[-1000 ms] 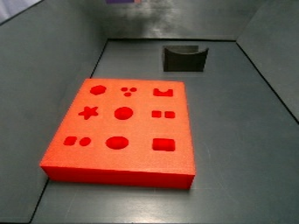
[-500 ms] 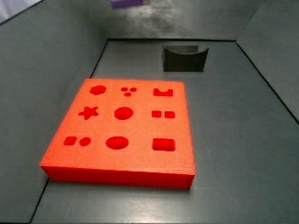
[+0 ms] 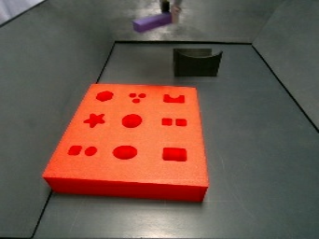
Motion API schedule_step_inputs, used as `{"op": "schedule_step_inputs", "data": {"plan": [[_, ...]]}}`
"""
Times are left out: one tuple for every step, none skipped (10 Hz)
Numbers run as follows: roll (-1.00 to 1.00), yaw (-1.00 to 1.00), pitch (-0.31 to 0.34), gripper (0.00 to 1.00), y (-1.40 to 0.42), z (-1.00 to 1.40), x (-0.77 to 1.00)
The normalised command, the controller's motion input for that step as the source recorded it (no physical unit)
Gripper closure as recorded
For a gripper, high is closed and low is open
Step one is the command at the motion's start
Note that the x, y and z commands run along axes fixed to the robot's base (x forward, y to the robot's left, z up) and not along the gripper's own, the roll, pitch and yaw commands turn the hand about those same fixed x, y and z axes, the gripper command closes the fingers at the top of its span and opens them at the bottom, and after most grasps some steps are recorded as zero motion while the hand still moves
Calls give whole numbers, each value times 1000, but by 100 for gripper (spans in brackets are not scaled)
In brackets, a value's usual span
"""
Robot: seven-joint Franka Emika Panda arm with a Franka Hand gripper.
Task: Pick up the rectangle object. Move up. Place the rectangle object on the fixture. Regrasp the rectangle object. Move to above the board. Insert the rectangle object.
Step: Place the rectangle object on the fixture.
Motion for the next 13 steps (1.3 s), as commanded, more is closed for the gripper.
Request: {"op": "schedule_step_inputs", "data": {"plan": [[110, 1000, -34, 100, -560, -125, 555], [117, 1000, -34, 100, -259, -82, 411], [120, 1000, -33, 100, -87, -66, 304], [119, 1000, -30, 100, -57, -55, 197], [129, 1000, -27, 100, -53, -40, 96], [140, 1000, -29, 100, -42, -17, 51], [-953, 1000, 141, 100, 1000, 601, 560], [-1000, 914, 152, 100, 1000, 595, 550], [-1000, 758, 206, 100, 970, 482, 440], [-1000, 693, 238, 100, 788, 300, 303], [-1000, 608, 276, 100, 537, 125, 192], [-1000, 561, 300, 100, 417, 83, 161], [-1000, 481, 345, 100, 237, 53, 129]]}}
